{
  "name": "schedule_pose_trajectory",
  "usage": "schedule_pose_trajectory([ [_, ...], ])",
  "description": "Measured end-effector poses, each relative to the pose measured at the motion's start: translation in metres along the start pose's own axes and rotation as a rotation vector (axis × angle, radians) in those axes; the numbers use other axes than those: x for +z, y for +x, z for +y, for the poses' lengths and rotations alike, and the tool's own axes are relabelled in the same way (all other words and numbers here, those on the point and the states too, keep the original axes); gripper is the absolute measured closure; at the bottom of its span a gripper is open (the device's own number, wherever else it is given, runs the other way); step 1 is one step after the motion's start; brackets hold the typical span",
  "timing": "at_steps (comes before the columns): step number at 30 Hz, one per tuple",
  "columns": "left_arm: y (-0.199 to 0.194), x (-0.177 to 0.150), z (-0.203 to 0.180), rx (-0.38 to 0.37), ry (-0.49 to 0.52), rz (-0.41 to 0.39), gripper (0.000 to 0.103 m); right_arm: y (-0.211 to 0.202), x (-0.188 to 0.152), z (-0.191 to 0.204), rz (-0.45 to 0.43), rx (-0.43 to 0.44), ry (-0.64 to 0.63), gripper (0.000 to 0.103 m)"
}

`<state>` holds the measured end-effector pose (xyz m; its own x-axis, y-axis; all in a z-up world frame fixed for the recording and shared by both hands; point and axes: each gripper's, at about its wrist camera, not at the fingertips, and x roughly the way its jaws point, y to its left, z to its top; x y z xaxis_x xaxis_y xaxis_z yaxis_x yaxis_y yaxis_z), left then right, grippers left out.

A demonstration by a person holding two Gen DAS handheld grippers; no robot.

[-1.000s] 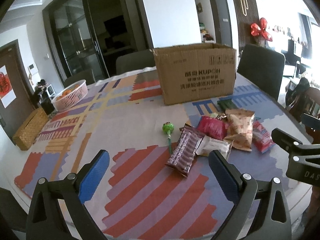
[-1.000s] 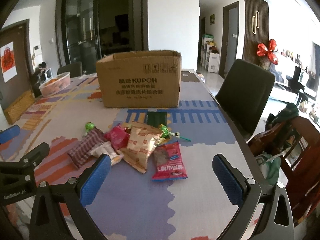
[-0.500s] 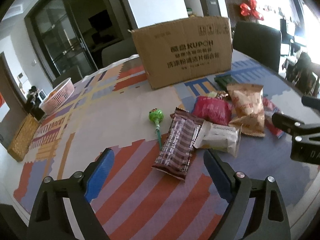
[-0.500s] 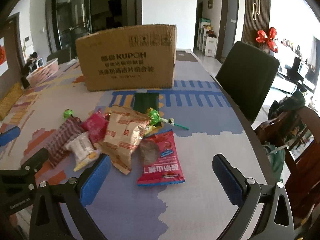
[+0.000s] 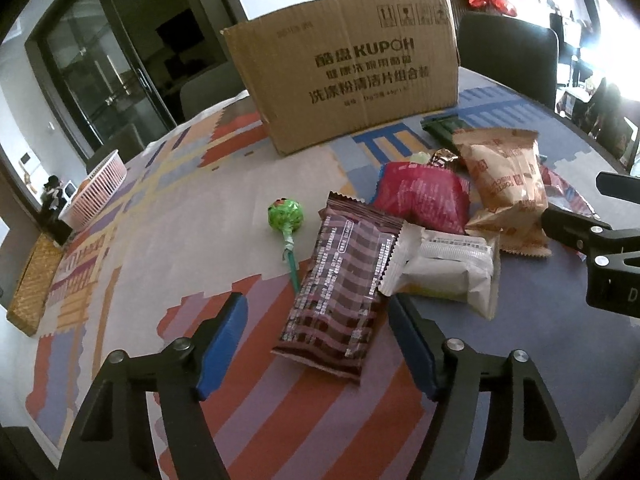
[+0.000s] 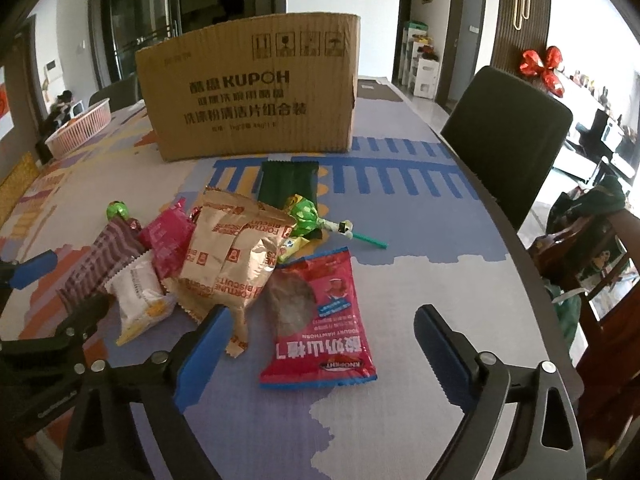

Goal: Organize snacks
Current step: 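Grasp the brown chocolate bar with the left tool while the right tool grasps the red-white biscuit packet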

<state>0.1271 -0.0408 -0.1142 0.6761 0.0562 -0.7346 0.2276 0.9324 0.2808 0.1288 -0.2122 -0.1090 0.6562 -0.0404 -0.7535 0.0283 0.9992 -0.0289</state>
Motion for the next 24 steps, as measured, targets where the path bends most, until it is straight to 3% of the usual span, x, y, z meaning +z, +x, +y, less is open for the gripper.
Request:
schedule_pose_trajectory([
  [6, 0.005, 0.003, 0.001, -0.032, -0.021, 0.003, 0.043, 0.011, 0.001, 0.0, 0.035, 0.006, 0.013, 0.016],
  [10, 0.006, 0.005, 0.001, -0.068, -0.034, 0.007, 0.056, 0.015, 0.002, -0.001, 0.052, 0.021, 0.021, 0.021],
  [15, 0.005, 0.004, 0.003, -0.09, -0.059, 0.014, 0.062, 0.019, 0.003, 0.0, 0.061, 0.018, 0.017, 0.033],
  [19, 0.004, 0.002, 0.007, -0.12, -0.099, 0.022, 0.064, 0.017, 0.003, 0.0, 0.055, 0.014, 0.014, 0.053],
  [24, -0.001, 0.0, 0.011, -0.142, -0.136, 0.02, 0.065, 0.012, 0.001, -0.001, 0.059, 0.02, 0.021, 0.058],
])
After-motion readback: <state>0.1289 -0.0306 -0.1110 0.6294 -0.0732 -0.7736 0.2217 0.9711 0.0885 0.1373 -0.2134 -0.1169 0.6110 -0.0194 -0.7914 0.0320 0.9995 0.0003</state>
